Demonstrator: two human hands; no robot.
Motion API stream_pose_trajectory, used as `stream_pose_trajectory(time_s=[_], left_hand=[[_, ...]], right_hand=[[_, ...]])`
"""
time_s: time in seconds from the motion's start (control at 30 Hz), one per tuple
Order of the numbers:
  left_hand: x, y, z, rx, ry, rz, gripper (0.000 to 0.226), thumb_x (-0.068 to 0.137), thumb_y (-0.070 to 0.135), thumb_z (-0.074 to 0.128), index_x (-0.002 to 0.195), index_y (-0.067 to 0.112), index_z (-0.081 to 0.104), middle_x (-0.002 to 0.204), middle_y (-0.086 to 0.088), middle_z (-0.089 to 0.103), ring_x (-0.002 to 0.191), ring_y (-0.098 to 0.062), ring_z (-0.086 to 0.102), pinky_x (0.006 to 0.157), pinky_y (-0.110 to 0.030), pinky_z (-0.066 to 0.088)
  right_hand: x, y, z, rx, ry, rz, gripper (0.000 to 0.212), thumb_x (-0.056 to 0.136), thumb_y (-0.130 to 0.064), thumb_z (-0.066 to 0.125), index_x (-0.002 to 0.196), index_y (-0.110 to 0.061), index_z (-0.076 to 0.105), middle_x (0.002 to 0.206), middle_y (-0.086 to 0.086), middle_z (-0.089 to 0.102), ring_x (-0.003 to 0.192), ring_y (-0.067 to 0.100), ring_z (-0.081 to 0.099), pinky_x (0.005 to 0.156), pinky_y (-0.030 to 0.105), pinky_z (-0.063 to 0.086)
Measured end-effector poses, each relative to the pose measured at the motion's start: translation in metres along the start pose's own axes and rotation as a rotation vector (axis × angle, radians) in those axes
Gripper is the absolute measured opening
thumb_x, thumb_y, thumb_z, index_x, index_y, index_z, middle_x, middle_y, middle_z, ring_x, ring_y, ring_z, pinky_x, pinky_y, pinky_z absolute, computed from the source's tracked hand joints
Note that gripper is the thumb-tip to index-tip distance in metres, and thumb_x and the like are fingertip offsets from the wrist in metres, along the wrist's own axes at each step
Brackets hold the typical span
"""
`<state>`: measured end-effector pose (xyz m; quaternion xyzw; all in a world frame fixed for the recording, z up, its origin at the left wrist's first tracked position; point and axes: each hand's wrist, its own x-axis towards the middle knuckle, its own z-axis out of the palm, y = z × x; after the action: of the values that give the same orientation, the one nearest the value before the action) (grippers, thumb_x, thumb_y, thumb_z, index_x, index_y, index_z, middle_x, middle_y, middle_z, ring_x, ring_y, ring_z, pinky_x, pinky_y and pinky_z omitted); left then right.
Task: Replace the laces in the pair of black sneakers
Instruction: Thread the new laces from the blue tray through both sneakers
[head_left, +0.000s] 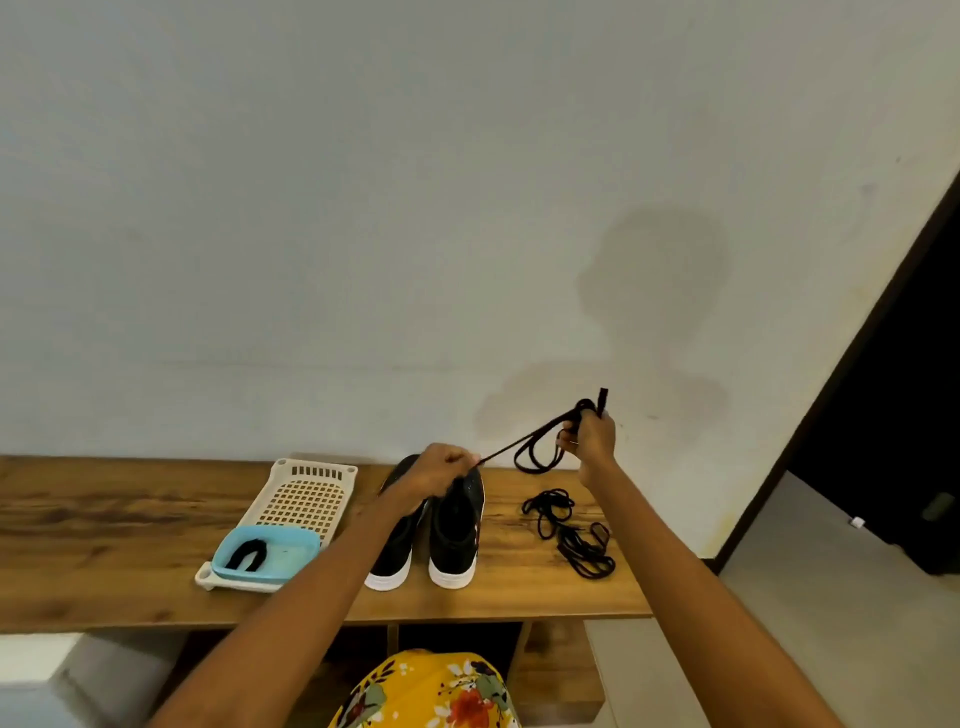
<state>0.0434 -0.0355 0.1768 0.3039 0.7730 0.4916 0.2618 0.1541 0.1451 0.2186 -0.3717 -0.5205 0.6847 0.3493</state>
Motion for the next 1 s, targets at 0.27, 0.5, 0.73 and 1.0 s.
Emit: stream_pose_trajectory(time_s=[0.27, 0.5, 0.73, 1.0], left_hand=[[0.008, -0.066, 0.001, 0.160, -0.140, -0.123, 0.028, 0.100, 0.008, 0.036, 0.106, 0.009, 0.063, 0.074, -0.002, 0.052, 0.058, -0.013, 0.044, 0.052, -0.016, 0.039], [0.052, -0.058, 0.030, 0.016, 0.017, 0.006, 0.031, 0.094, -0.001, 0.048, 0.122, 0.006, 0.057, 0.104, -0.011, 0.066, 0.075, -0.008, 0.060, 0.063, -0.014, 0.047], [0.062, -0.087, 0.073, 0.449, 0.031, 0.176, 0.017, 0.090, 0.018, 0.060, 0.099, 0.023, 0.073, 0.104, 0.007, 0.068, 0.092, -0.010, 0.060, 0.092, -0.014, 0.038], [0.068, -0.088, 0.093, 0.428, 0.202, 0.322, 0.019, 0.095, 0.011, 0.047, 0.101, 0.017, 0.064, 0.099, 0.005, 0.061, 0.086, -0.010, 0.057, 0.068, -0.016, 0.041]], right_hand=[[0.034, 0.061, 0.001, 0.226, 0.068, 0.304, 0.018, 0.101, -0.009, 0.036, 0.087, -0.005, 0.046, 0.066, 0.007, 0.044, 0.057, 0.019, 0.045, 0.076, 0.041, 0.055], [0.062, 0.153, 0.003, -0.188, 0.125, 0.343, 0.021, 0.100, -0.012, 0.035, 0.094, -0.001, 0.051, 0.064, 0.009, 0.049, 0.051, 0.021, 0.046, 0.051, 0.034, 0.044], [0.075, 0.191, -0.028, -0.918, -0.109, 0.234, 0.031, 0.100, -0.020, 0.041, 0.125, -0.004, 0.049, 0.088, 0.006, 0.053, 0.070, 0.019, 0.050, 0.058, 0.028, 0.040], [0.072, 0.166, -0.028, -0.921, -0.315, 0.026, 0.030, 0.098, -0.026, 0.045, 0.120, -0.015, 0.060, 0.127, 0.007, 0.054, 0.118, 0.024, 0.052, 0.088, 0.028, 0.042]])
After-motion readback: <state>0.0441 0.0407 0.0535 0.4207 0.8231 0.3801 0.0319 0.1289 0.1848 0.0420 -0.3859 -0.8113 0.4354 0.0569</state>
